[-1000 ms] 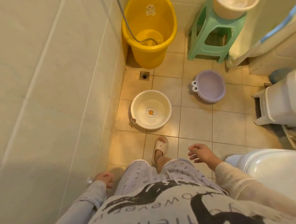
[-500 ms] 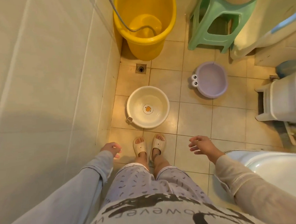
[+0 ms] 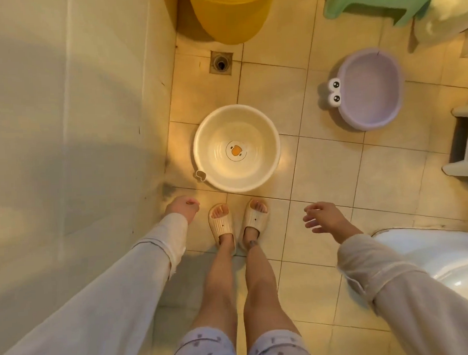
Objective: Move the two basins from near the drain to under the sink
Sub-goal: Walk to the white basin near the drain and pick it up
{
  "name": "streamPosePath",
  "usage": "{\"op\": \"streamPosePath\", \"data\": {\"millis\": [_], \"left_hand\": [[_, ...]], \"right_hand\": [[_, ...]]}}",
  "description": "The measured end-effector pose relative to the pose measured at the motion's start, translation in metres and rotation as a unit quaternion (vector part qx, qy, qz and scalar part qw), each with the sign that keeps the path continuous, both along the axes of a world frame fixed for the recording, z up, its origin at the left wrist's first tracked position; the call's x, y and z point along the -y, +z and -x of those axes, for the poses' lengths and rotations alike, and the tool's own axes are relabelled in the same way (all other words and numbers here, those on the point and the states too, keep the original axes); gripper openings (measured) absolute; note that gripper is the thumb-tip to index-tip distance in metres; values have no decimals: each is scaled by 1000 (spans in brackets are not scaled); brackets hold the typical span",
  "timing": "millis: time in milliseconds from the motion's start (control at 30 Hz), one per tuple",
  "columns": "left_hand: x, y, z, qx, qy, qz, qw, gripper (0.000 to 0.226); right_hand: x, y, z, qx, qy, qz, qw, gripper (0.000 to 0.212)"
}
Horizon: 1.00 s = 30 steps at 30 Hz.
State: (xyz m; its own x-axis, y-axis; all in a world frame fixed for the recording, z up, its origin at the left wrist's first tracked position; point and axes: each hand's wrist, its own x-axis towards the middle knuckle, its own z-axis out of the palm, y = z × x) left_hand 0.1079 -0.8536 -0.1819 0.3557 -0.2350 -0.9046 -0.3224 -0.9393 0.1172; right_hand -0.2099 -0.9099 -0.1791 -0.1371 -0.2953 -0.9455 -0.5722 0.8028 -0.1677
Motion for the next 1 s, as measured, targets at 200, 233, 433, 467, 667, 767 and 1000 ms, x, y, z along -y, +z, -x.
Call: {"op": "streamPosePath", "data": {"millis": [200,233,433,467,667,767,1000], "left_hand": [[31,-121,-4,24,-94,13,995,31],[35,-142,-4,28,-105,8,994,32],[65,-277,-21,75,-63,-2,995,43],[68,-295,-25,84,-51,3,995,45],[70,-351,-36,46,112,33,992,52],[68,-346,-43,4,173,41,984,45],[42,-247,-42,-38,161,12,986,54]], "right_hand": [[47,-143,-25,-11,-5,11,1000,39],[55,-167,-28,-18,0,13,1000,42],[106,-297,-36,-55,116,14,992,72],[111,-313,-36,-55,121,19,991,76],[117,-364,-40,-6,20,41,999,62],[114,-356,-37,-8,-61,59,996,59],[88,-252,-19,6,-92,30,995,59]]}}
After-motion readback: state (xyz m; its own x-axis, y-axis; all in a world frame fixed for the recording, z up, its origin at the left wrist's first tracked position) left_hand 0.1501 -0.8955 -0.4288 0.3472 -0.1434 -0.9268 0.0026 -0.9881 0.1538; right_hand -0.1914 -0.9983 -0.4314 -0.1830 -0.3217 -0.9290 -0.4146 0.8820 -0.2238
